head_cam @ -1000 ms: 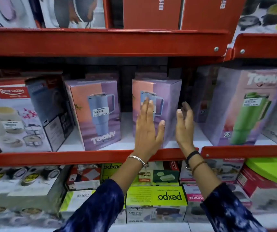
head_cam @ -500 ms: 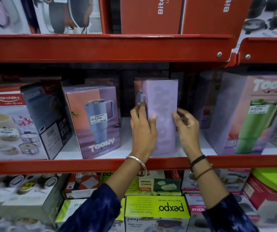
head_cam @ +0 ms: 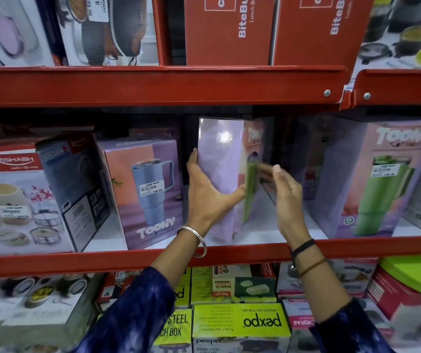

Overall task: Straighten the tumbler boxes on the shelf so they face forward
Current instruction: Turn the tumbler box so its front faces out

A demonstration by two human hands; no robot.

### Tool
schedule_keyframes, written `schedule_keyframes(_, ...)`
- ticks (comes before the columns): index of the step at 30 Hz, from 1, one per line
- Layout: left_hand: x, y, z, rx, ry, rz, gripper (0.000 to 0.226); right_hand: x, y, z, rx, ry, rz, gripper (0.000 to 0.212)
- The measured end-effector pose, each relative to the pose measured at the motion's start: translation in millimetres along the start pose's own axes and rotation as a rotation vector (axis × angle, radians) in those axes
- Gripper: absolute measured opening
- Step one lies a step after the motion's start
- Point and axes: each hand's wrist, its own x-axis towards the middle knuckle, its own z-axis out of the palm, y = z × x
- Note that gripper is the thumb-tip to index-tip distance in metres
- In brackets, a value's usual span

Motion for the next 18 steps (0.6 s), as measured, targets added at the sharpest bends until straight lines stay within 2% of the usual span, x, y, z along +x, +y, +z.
schedule_keyframes(2,0,-1,-1,-0.057,-0.022,0.013,0.107,11,7,-3,-0.019,0.027,0.064,0.031)
schedule_keyframes(4,0,-3,-1,-0.115,-0.057,0.020,0.103,18,11,-5,-0.012,-0.047,0.154,0.032)
schedule_keyframes(6,0,-7,-2,-0.157,-0.096,0.008,0.103,19,13,-7,-0.041,-0.123,0.140,0.018)
schedule_keyframes(8,2,-14,-4,-0.140,-0.123,0.005,0.101,15,14,-9,-0.066,-0.126,0.085,0.016)
schedule_keyframes(13,-2,-26,-9,-0.033,-0.177,0.058,0.086,3,25,-12,-0.077,-0.080,0.058,0.024)
schedule_keyframes(18,-5,-39,-8,0.037,-0.170,-0.011,0.073,1,38,-10,-0.121,-0.015,0.049,0.036)
